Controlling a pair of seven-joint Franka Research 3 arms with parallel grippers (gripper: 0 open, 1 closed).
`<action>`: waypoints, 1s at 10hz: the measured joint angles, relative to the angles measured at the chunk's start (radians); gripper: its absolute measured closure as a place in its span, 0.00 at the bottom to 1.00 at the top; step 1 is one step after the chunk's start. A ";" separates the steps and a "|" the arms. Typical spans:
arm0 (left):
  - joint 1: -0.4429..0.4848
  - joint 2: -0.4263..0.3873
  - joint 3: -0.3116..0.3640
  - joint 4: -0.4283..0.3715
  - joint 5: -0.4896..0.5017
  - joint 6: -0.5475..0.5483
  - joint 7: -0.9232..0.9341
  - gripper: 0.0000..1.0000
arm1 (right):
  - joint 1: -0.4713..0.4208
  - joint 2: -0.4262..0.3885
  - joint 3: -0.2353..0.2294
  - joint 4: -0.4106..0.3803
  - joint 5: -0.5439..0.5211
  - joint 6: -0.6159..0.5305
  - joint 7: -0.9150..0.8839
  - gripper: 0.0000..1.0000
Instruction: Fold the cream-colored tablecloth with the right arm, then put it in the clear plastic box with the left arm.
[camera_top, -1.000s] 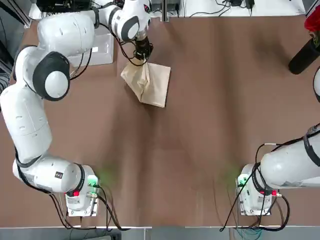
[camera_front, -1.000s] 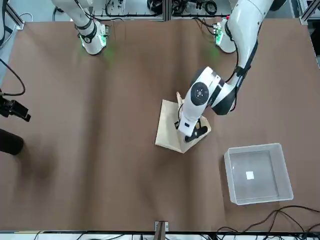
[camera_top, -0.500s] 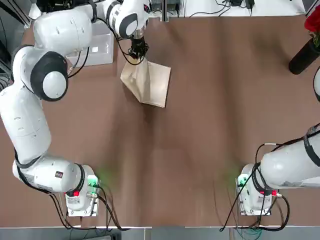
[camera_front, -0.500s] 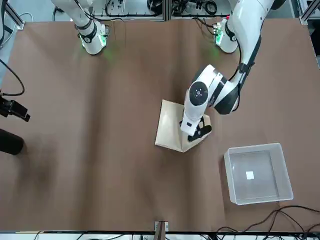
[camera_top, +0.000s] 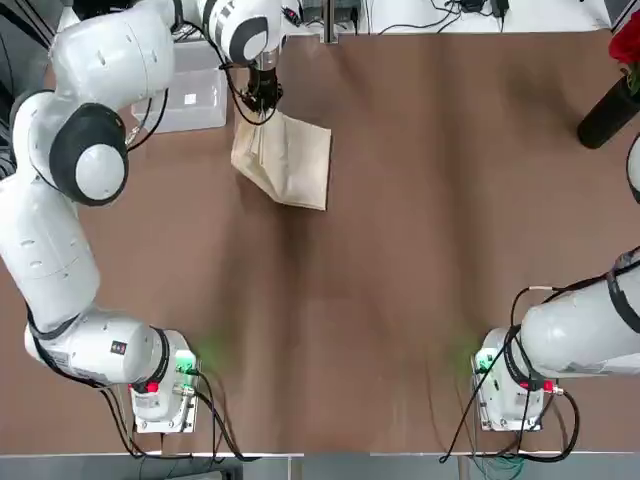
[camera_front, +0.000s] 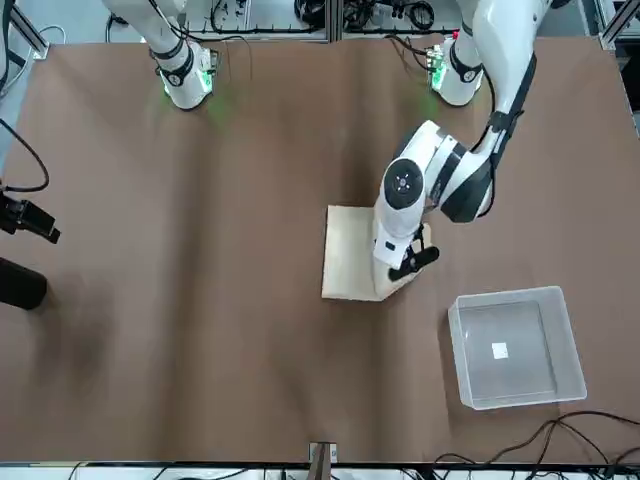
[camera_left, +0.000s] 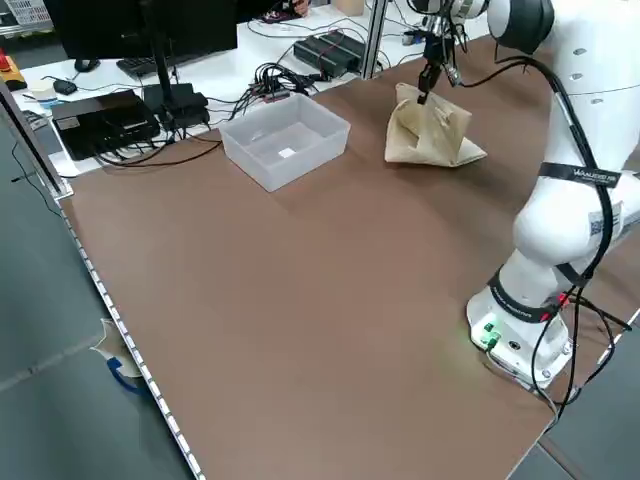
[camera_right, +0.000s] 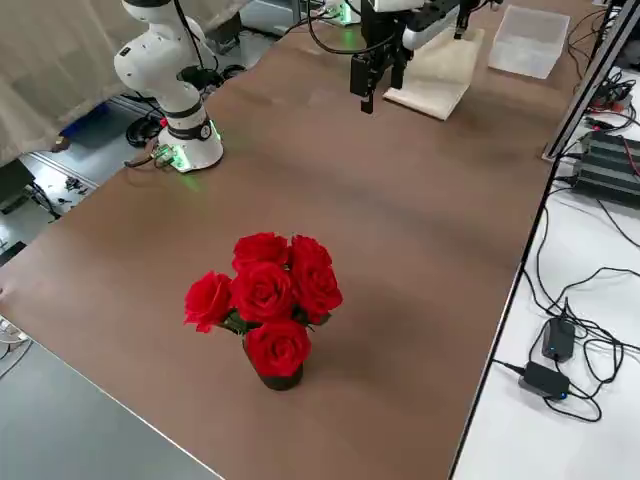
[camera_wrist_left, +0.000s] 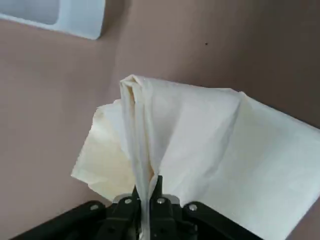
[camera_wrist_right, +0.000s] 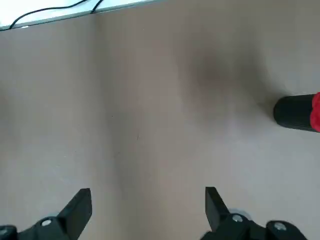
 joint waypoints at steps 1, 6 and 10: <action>-0.002 -0.004 0.000 0.011 0.001 -0.007 0.006 0.93 | 0.000 0.000 0.000 0.000 0.000 0.000 0.000 0.00; -0.133 0.058 0.004 0.098 0.090 -0.089 -0.060 0.93 | 0.000 0.000 0.000 0.000 0.000 0.000 0.000 0.00; -0.346 0.163 0.169 0.233 0.146 -0.166 -0.095 0.93 | 0.000 0.000 0.000 0.000 0.000 0.000 0.000 0.00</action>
